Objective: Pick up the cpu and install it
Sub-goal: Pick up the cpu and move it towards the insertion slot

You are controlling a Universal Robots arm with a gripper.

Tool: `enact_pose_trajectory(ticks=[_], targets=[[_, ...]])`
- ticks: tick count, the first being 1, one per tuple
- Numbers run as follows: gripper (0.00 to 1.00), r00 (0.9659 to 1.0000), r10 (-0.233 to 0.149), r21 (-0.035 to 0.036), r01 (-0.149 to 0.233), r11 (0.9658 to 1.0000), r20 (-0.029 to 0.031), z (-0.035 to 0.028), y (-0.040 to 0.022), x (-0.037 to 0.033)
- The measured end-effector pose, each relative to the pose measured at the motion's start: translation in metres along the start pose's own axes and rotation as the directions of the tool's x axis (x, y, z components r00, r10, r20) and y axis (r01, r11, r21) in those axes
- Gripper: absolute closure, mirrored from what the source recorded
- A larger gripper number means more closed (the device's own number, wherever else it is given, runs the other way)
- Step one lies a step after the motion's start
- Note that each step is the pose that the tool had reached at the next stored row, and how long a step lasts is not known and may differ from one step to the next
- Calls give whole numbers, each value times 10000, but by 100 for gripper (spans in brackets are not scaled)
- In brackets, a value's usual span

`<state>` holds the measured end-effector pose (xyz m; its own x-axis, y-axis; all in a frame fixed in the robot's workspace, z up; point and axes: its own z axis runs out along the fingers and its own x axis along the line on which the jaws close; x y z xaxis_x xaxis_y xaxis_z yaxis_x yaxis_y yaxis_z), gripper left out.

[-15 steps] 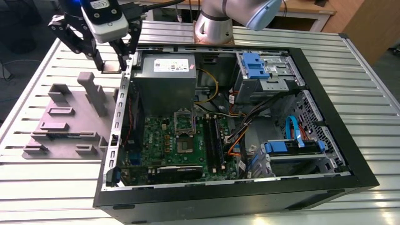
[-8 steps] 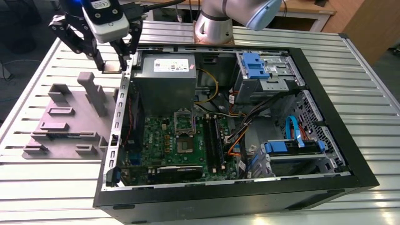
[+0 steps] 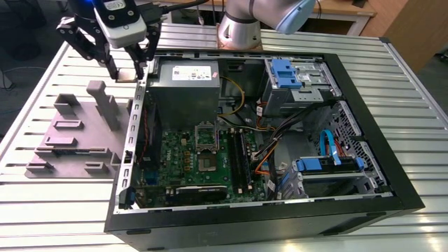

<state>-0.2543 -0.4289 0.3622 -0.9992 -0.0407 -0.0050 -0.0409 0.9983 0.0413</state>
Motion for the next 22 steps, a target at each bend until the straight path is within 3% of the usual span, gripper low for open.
enact_pose_trajectory(ticks=[22], targets=[[53,10000,-1,-1,1,10000,0,1,-3,-76]])
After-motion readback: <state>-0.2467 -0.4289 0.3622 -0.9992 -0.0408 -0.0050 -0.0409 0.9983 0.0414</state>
